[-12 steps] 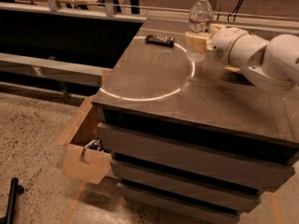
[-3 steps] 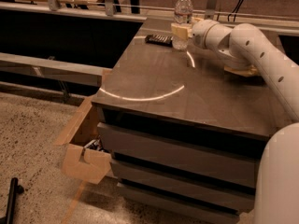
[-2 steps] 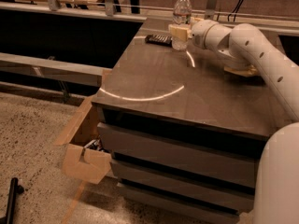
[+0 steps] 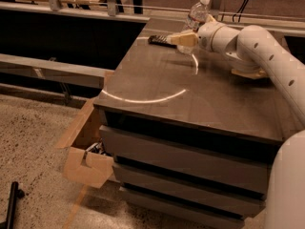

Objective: Move water bottle near rxbar chocolate

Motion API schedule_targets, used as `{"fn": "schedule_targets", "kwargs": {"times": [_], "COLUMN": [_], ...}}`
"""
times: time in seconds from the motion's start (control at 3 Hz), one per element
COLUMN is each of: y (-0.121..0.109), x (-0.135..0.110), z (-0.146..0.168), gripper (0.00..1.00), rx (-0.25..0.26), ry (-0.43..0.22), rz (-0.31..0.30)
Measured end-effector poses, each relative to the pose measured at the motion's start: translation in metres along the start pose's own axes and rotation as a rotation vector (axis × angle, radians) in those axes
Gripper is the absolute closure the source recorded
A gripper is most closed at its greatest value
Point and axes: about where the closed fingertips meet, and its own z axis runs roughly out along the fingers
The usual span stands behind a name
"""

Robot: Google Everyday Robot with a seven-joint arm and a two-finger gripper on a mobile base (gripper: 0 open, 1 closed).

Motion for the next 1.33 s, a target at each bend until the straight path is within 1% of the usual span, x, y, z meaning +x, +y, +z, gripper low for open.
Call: {"fn": "schedule_targets", "kwargs": {"times": [0.33, 0.67, 1.0, 1.33], "y": [-0.001, 0.004, 0.004, 0.01], "x": [0.002, 0.002, -0.003, -0.013], "z": [-0.02, -0.049, -0.068, -0.082], "gripper": [0.0, 0.0, 0.0, 0.0], "rx": [0.007, 0.001, 0.001, -0.016], "ry": [0.008, 0.015, 0.009, -0.025], "rz": [-0.002, -0.027, -0.054, -0.074]}}
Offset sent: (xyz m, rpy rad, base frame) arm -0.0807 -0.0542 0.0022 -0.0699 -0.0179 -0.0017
